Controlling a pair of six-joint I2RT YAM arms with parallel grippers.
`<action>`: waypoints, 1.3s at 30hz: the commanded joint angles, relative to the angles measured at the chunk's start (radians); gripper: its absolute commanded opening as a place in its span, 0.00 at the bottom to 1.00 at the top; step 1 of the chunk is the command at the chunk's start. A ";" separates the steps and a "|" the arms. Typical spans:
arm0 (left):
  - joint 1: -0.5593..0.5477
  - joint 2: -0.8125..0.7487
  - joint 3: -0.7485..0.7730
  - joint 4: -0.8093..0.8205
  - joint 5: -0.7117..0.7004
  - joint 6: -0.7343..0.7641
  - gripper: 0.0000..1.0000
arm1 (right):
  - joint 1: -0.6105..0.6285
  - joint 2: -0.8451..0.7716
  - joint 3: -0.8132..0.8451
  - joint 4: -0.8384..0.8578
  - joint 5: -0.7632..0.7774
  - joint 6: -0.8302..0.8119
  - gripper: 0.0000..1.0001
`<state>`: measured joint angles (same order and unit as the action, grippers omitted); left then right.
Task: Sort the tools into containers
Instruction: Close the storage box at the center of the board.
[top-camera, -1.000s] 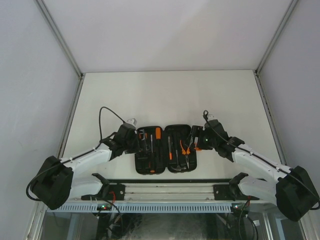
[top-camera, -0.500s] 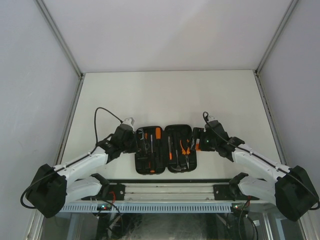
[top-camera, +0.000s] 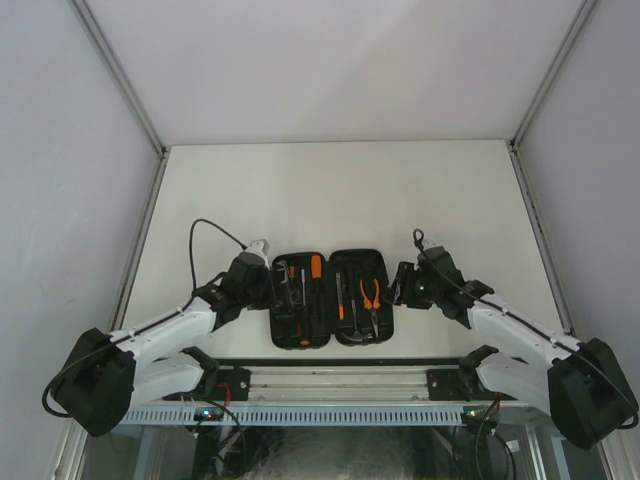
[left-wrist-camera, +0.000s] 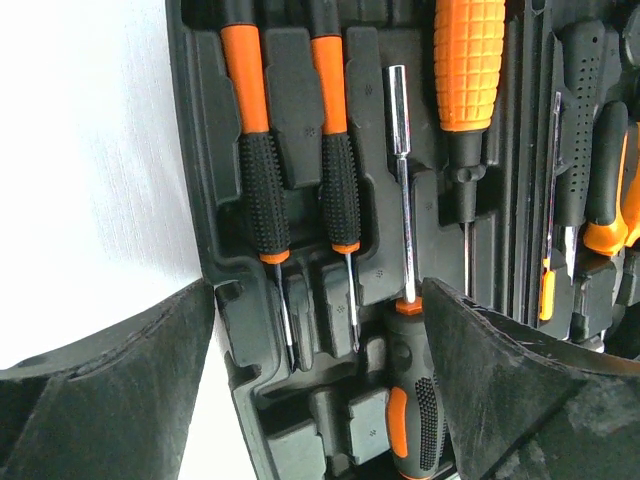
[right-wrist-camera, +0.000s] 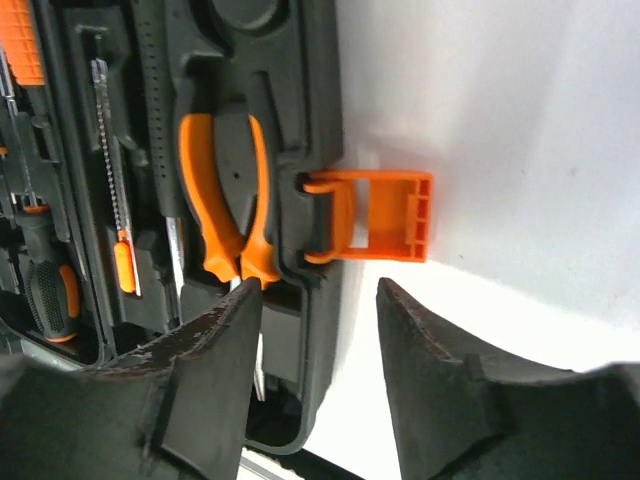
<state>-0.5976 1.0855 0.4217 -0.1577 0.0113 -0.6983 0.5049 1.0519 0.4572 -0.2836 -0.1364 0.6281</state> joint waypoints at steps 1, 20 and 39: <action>-0.005 -0.009 -0.020 0.044 0.015 -0.011 0.87 | -0.041 -0.074 -0.056 0.022 -0.022 0.022 0.47; -0.005 0.055 -0.012 0.124 0.080 -0.014 0.82 | -0.088 -0.064 -0.187 0.244 -0.232 0.082 0.15; 0.081 0.172 0.140 0.133 0.122 0.059 0.83 | -0.183 0.136 -0.088 0.351 -0.238 0.067 0.05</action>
<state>-0.5381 1.2655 0.5022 -0.0746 0.0582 -0.6582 0.3359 1.1561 0.3397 -0.0010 -0.3614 0.7002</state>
